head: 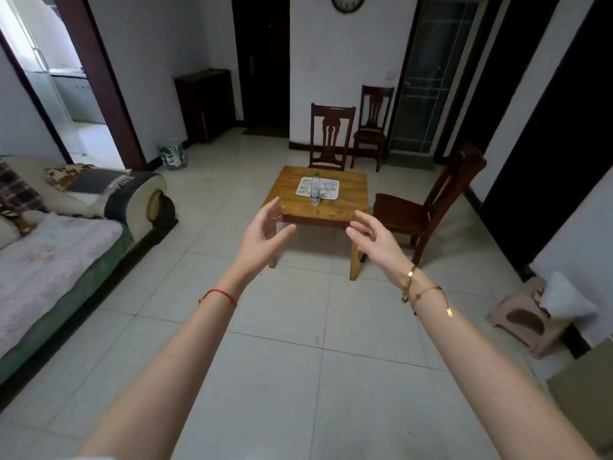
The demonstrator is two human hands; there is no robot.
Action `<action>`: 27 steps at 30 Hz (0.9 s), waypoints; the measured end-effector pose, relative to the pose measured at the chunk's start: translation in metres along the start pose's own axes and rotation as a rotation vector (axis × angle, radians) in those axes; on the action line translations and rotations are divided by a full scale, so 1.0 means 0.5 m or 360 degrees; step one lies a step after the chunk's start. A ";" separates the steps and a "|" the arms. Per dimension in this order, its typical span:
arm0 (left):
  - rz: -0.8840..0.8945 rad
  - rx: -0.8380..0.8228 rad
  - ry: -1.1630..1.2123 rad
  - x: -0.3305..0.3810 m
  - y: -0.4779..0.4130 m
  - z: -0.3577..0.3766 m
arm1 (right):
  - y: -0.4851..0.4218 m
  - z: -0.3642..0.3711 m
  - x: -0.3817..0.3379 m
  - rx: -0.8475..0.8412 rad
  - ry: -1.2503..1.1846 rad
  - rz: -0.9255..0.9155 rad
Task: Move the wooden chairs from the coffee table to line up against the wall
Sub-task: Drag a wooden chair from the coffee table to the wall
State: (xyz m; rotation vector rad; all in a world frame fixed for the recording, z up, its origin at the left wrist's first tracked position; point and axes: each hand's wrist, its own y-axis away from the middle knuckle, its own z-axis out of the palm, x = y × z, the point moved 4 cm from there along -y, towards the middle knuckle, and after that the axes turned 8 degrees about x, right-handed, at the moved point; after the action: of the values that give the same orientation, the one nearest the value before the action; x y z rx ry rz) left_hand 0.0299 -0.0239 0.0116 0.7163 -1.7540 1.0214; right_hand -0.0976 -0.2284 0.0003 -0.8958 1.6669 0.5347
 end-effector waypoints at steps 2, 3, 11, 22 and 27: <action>-0.0007 0.0020 -0.0015 -0.014 -0.044 -0.008 | -0.048 0.020 -0.007 -0.0020 0.0011 -0.0014; -0.0013 0.0031 -0.0028 -0.029 -0.073 -0.014 | -0.081 0.035 -0.006 -0.0038 0.0017 -0.0019; -0.0005 0.0067 -0.0083 -0.153 -0.404 -0.076 | -0.418 0.189 -0.016 -0.0099 0.0007 -0.0069; 0.0099 0.0018 -0.0177 -0.269 -0.907 -0.148 | -0.913 0.345 -0.068 -0.0049 -0.0003 -0.0147; 0.0070 0.0024 -0.0152 -0.375 -1.114 -0.160 | -1.130 0.417 -0.032 -0.0065 0.0025 -0.0141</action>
State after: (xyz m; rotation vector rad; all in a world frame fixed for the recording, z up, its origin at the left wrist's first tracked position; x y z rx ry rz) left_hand 0.5906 -0.2164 0.0327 0.7496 -1.8529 1.0463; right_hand 0.4756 -0.4143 0.0138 -1.0013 1.6270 0.5041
